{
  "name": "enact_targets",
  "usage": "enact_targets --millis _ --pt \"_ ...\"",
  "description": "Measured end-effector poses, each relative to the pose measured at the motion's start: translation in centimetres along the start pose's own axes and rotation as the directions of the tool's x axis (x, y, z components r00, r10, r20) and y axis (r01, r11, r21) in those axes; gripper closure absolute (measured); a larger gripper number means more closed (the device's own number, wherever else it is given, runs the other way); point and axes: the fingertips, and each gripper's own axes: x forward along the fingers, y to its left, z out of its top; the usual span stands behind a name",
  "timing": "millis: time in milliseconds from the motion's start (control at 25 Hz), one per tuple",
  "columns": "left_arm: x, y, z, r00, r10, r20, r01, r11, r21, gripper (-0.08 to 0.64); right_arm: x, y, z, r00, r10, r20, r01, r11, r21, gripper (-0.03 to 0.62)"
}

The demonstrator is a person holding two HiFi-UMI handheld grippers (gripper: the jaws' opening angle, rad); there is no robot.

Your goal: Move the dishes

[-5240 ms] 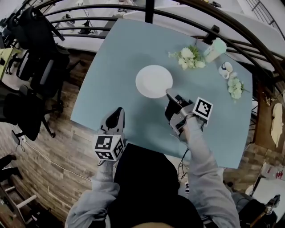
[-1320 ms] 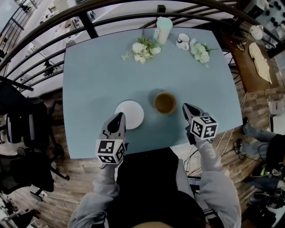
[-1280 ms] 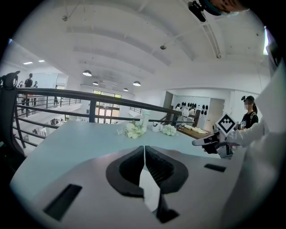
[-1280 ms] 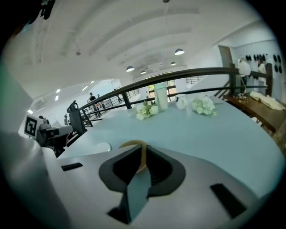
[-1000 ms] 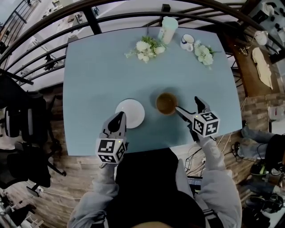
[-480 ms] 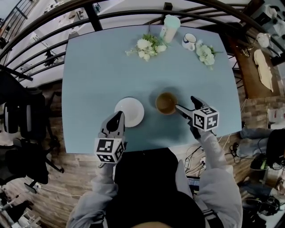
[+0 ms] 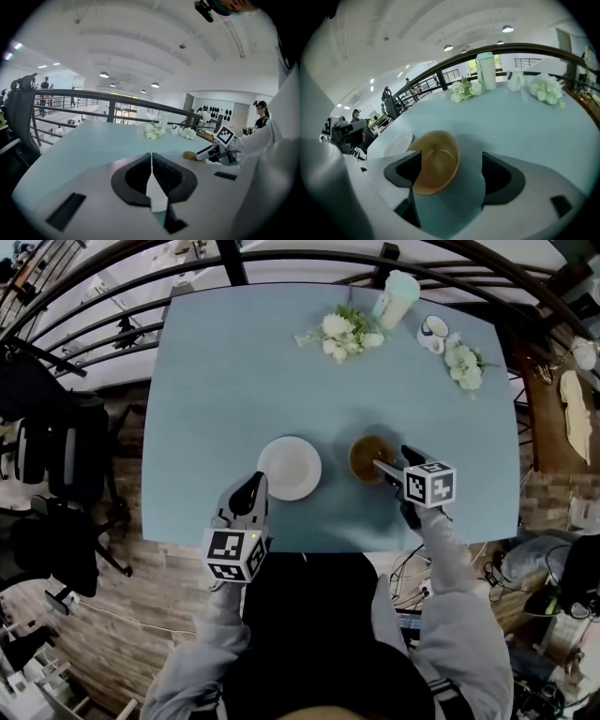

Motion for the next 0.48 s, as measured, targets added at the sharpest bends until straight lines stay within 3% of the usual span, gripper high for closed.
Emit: enact_targets --millis 160,240,320,400,480 --pt "-0.26 0.54 -0.08 1.000 0.028 0.002 -0.028 1.000 -0.007 0.538 0.89 0.33 0.34 1.000 0.016 -0.021 -0.016 1.000 0.002 0.179" --pt "-0.46 0.70 -0.15 0.999 0.038 0.002 -0.038 0.999 -0.012 0.538 1.11 0.20 0.18 0.999 0.008 -0.043 -0.008 1.000 0.008 0.222" --pt "-0.65 0.77 -0.28 0.999 0.044 0.002 -0.044 0.999 -0.015 0.538 1.10 -0.09 -0.06 0.998 -0.006 -0.057 0.008 0.999 0.035 0.372" --pt "-0.78 0.80 -0.36 0.999 0.047 0.002 -0.047 0.999 -0.018 0.538 1.01 -0.33 -0.30 0.998 -0.012 -0.063 0.017 0.996 0.086 0.560" --pt "-0.87 0.81 -0.42 0.999 0.049 0.002 -0.049 0.999 -0.021 0.538 1.00 -0.29 -0.54 0.998 0.003 -0.067 0.006 0.992 0.128 0.568"
